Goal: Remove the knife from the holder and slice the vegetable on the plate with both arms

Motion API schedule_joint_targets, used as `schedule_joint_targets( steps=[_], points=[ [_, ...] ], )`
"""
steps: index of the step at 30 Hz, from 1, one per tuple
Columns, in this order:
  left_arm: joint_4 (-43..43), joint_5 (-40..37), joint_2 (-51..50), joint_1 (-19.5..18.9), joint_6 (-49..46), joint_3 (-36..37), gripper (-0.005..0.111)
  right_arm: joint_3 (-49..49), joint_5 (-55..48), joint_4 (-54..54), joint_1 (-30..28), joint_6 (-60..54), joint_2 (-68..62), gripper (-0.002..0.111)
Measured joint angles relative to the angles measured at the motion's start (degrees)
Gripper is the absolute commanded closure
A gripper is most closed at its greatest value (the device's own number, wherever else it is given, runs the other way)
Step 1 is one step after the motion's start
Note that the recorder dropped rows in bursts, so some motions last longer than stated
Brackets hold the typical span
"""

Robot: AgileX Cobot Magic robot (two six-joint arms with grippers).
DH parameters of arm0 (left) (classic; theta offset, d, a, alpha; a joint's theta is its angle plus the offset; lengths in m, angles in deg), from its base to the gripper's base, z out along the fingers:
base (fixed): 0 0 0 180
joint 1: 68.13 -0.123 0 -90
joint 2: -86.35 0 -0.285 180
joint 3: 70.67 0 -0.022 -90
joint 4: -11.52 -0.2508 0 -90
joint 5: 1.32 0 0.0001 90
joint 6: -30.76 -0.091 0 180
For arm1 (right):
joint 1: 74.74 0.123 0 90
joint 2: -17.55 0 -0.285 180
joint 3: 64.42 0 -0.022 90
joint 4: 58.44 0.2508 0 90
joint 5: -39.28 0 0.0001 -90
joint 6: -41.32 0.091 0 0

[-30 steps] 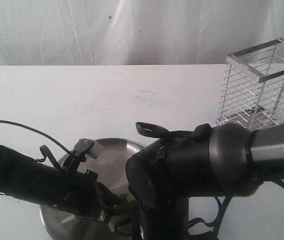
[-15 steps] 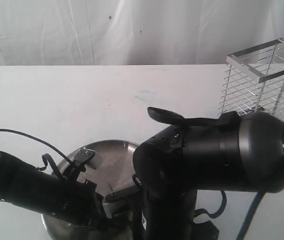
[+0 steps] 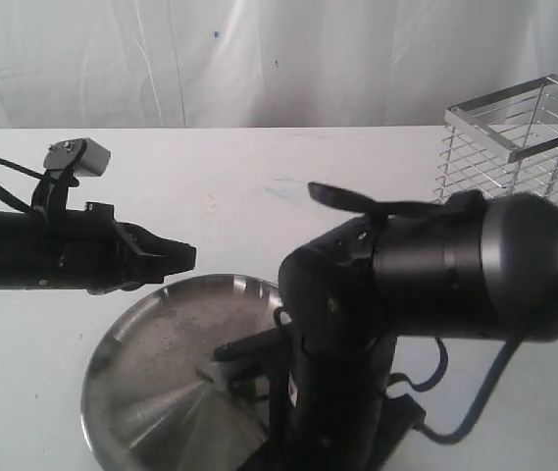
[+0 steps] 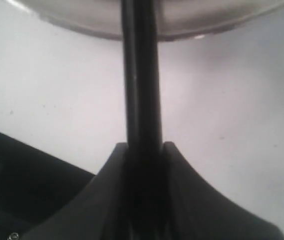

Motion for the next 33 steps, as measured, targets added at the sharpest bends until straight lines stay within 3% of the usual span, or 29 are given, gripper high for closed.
schedule_joint_targets(
  steps=[4,14,19,25,33],
  points=[
    [0.0,4.71,0.0,-1.19,1.89,-1.18,0.107,-2.32,-0.23,-0.36,-4.13,-0.48,0.0,0.108],
    [0.0,0.94,-0.27,-3.15,1.89,-7.05,0.107,-3.02,9.16,-0.63,-4.85,-0.07,0.0,0.108],
    [0.0,0.71,-4.28,-3.19,-2.71,-7.33,0.107,-3.02,12.71,-2.99,-6.08,4.86,1.81,0.108],
    [0.0,-6.67,-10.41,-3.29,-7.7,-7.66,0.107,-3.29,8.17,-4.92,-8.9,4.64,3.62,0.108],
    [0.0,-6.51,-11.4,-3.29,-10.22,-7.85,0.107,-3.29,7.93,-3.41,-9.5,3.53,3.41,0.108]
  ],
)
